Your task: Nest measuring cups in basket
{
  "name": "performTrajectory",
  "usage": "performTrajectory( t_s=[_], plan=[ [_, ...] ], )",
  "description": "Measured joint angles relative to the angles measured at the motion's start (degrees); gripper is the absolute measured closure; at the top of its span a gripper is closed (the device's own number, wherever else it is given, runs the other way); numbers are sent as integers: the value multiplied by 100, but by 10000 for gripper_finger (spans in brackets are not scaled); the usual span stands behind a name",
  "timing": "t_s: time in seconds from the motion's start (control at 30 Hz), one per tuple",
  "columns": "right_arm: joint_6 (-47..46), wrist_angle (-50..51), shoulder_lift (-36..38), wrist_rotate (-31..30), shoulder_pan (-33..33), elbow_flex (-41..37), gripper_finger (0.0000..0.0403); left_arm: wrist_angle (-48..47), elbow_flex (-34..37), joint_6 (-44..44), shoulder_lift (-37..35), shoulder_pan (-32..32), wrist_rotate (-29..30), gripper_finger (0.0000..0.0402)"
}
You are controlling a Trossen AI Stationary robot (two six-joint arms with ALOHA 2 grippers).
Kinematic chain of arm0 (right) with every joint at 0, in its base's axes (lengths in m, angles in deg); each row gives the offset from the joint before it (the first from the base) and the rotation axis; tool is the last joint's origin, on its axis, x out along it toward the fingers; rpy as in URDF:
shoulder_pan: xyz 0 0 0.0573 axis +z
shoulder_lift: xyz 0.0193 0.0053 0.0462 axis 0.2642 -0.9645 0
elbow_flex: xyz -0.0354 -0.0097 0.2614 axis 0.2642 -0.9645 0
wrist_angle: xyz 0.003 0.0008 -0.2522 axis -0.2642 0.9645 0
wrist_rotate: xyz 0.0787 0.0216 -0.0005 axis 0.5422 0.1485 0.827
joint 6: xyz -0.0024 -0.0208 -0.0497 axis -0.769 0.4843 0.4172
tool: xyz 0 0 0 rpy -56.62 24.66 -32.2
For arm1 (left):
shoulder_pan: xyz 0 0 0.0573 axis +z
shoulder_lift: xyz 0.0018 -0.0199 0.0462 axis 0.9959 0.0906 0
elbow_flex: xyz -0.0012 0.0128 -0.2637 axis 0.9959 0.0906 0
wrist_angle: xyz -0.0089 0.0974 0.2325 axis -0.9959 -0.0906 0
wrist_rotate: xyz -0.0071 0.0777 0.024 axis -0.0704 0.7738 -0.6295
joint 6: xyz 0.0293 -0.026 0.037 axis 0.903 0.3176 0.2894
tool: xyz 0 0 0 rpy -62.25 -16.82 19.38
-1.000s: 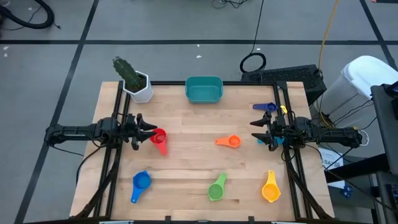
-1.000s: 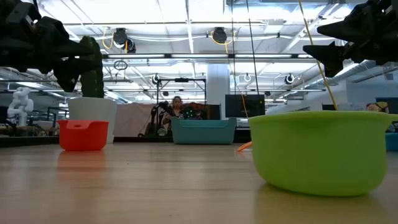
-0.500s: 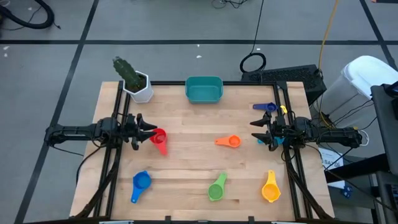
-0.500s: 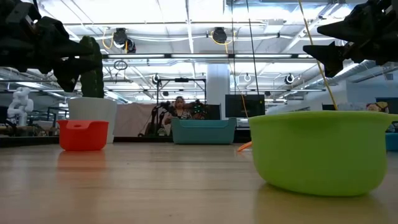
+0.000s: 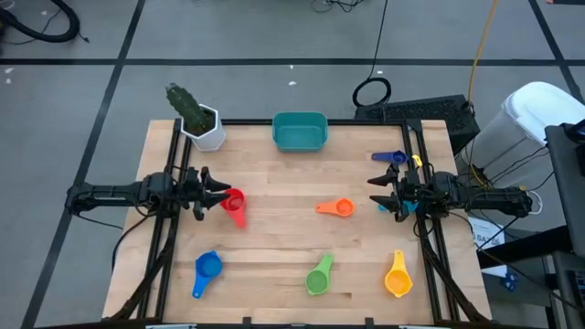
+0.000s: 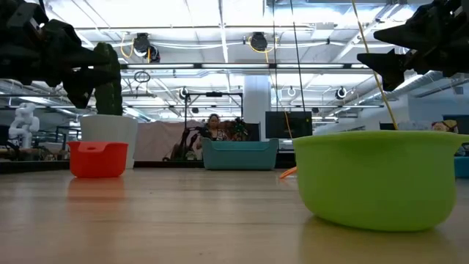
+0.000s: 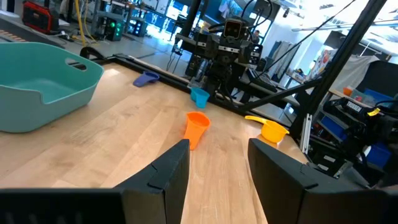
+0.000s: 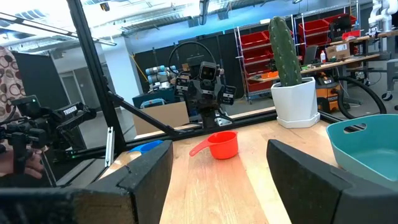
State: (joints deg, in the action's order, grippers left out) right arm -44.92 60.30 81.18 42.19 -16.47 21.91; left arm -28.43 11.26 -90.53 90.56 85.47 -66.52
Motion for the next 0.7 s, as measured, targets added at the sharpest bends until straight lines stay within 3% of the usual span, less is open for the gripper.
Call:
performTrajectory(
  t_s=[0.27, 0.47, 0.7],
  plan=[
    [-2, 1, 0, 0, 2, 1, 151, 67, 4, -9, 2, 0, 3, 236],
    [-1, 0, 0, 0, 0, 1, 151, 458, 4, -761, 0, 0, -5, 236],
    [-1, -1, 0, 0, 1, 0, 151, 500, 4, -1033, 2, -2, -143, 236]
  ],
)
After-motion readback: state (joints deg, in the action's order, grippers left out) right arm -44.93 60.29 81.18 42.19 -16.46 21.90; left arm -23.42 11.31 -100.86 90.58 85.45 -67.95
